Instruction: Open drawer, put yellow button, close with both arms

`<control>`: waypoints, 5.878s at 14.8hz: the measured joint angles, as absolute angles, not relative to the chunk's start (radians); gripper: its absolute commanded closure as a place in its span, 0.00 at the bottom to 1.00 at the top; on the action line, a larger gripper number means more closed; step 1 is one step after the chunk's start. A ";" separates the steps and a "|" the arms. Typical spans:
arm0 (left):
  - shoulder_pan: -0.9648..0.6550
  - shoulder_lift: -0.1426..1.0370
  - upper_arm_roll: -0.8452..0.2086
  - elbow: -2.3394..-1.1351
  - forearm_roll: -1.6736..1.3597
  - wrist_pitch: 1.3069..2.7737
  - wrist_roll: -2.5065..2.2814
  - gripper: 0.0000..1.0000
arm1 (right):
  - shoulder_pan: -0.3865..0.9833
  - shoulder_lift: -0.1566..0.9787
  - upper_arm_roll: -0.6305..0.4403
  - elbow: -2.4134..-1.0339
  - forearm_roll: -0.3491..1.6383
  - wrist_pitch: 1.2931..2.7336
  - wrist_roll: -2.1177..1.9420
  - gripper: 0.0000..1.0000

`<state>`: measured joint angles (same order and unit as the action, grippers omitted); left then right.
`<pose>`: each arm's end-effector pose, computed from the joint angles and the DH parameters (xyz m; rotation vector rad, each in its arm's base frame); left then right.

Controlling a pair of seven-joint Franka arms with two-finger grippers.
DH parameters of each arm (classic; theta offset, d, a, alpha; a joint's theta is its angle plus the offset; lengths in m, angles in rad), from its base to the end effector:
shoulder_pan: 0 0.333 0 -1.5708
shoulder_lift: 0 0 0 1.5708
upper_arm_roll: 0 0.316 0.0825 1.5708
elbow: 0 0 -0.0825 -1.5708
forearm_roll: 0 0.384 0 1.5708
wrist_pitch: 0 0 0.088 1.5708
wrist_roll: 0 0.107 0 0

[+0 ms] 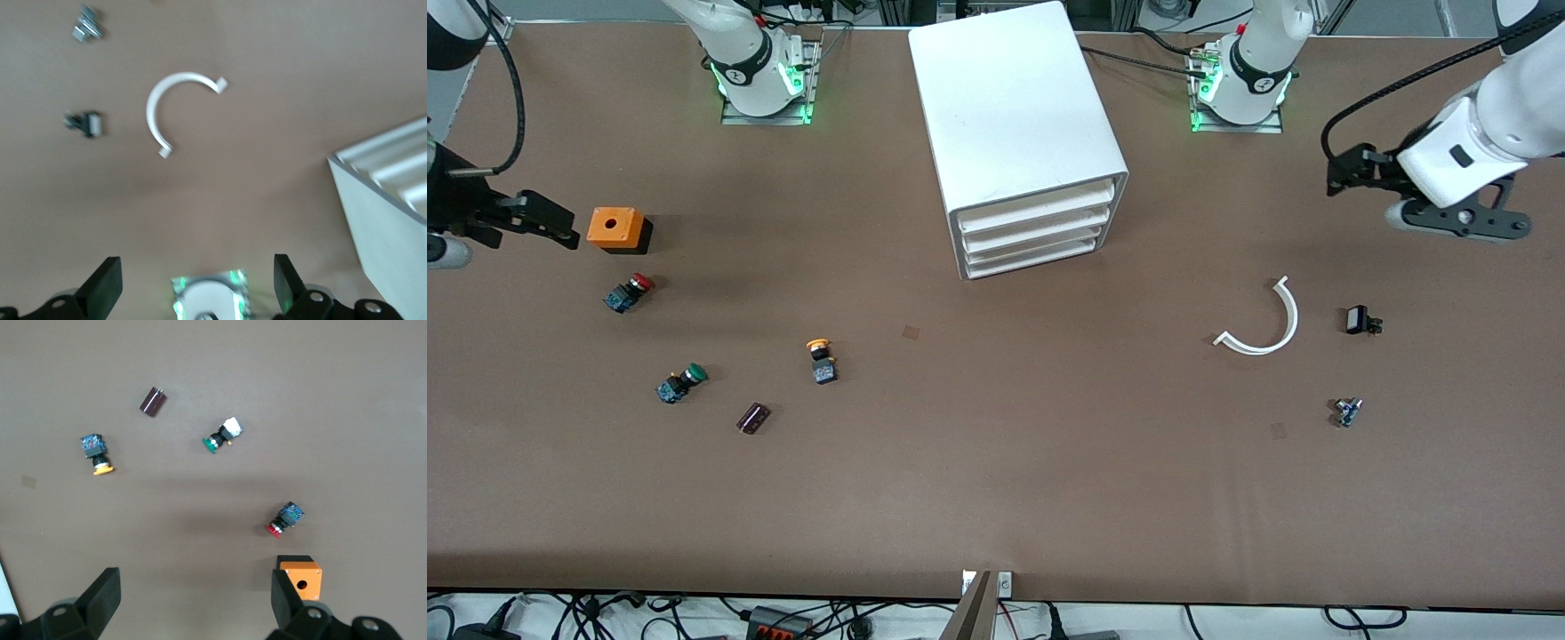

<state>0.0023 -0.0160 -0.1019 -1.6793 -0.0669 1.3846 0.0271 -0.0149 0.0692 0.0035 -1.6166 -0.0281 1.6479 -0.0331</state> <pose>0.5192 -0.0604 0.5701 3.0497 -0.1979 -0.4321 0.5789 -0.0095 0.5702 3.1139 0.0380 -0.0600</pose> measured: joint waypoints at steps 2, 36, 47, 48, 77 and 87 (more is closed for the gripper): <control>-0.002 0.007 -0.103 -1.680 -0.126 1.303 0.028 0.00 | 0.023 0.112 0.008 -1.619 -0.027 1.660 -0.034 0.00; -0.040 0.412 -0.291 -2.067 -1.139 1.709 0.882 0.89 | 0.288 0.738 0.027 -1.607 0.050 2.270 -0.033 0.07; -0.021 0.537 -0.244 -1.853 -1.104 1.702 0.863 0.91 | 0.280 0.744 0.025 -1.573 0.050 2.268 -0.033 1.00; -0.018 0.556 -0.236 -1.819 -1.094 1.700 0.858 0.86 | 0.279 0.740 0.025 -1.554 0.050 2.254 -0.034 1.00; 0.026 0.416 -0.219 -1.237 -0.084 1.200 -0.050 0.00 | 0.771 0.753 0.060 -0.998 0.059 1.955 0.503 1.00; 0.046 0.452 -0.211 -1.193 -0.083 1.205 -0.052 0.00 | 0.799 0.769 0.060 -0.997 0.019 1.880 0.571 0.86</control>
